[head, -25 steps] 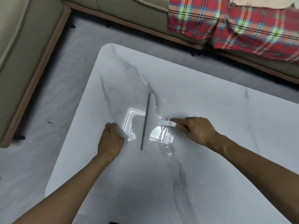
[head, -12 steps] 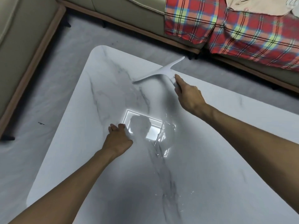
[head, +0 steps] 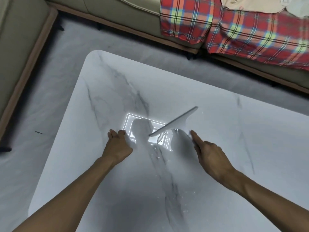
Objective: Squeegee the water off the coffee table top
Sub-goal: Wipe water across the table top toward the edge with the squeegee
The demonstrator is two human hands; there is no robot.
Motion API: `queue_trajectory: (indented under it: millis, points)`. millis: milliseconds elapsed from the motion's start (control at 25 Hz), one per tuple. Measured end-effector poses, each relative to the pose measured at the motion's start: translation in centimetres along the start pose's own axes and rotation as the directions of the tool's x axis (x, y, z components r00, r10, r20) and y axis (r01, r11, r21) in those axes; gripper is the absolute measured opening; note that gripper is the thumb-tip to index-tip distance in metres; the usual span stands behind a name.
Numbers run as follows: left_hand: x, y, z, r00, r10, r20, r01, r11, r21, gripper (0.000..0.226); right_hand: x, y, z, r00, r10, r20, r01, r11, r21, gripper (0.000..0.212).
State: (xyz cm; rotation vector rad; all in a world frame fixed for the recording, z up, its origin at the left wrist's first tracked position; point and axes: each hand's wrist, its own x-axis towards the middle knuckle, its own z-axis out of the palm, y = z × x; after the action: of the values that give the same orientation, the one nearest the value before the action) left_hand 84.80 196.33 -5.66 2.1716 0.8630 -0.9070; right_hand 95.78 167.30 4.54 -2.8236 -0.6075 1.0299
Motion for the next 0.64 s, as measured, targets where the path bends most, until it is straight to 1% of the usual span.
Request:
queue_trajectory:
  millis: [80,160,240,280,320,360,440,520,640]
  points:
    - [-0.3,0.1,-0.2,1.0,0.005,-0.006,-0.005,1.0,-0.014,0.067,-0.5,-0.2,-1.9,1.0,0.02,-0.02,-0.019,0.996,0.091,0.044]
    - [-0.8,0.1,0.0,0.998,0.019,-0.056,-0.02,0.999,-0.028,0.06,1.8,-0.7,-4.3,0.991,0.02,-0.133,0.007,0.981,0.193,0.042]
    - [-1.7,0.5,0.7,0.988,0.096,-0.124,-0.1,0.995,-0.024,0.052,6.0,-1.4,-6.6,0.974,0.039,-0.225,0.013,0.974,0.227,0.036]
    - [-2.2,0.7,1.3,0.978,0.151,-0.146,-0.154,0.988,-0.007,0.052,8.5,-1.6,-7.4,0.967,0.097,-0.238,-0.031,0.963,0.267,0.03]
    - [-2.7,0.9,2.0,0.967,0.204,-0.151,-0.203,0.979,0.021,0.055,10.5,-1.8,-7.9,0.959,0.17,-0.225,-0.093,0.944,0.317,0.027]
    - [-3.1,1.0,2.8,0.958,0.249,-0.144,-0.244,0.968,0.053,0.058,11.9,-2.0,-7.9,0.95,0.235,-0.207,-0.154,0.926,0.346,0.029]
    - [-3.7,1.3,4.2,0.942,0.309,-0.132,-0.295,0.949,0.112,0.061,12.7,-2.2,-6.4,0.936,0.294,-0.191,-0.218,0.914,0.342,0.036]
    - [-4.0,1.4,5.1,0.935,0.328,-0.133,-0.311,0.941,0.133,0.055,10.6,-2.3,-3.9,0.943,0.272,-0.189,-0.209,0.931,0.3,0.039]
    - [-4.3,1.6,5.6,0.945,0.309,-0.107,-0.294,0.946,0.136,0.044,5.2,-1.0,-0.3,0.96,0.233,-0.158,-0.187,0.947,0.262,0.045]
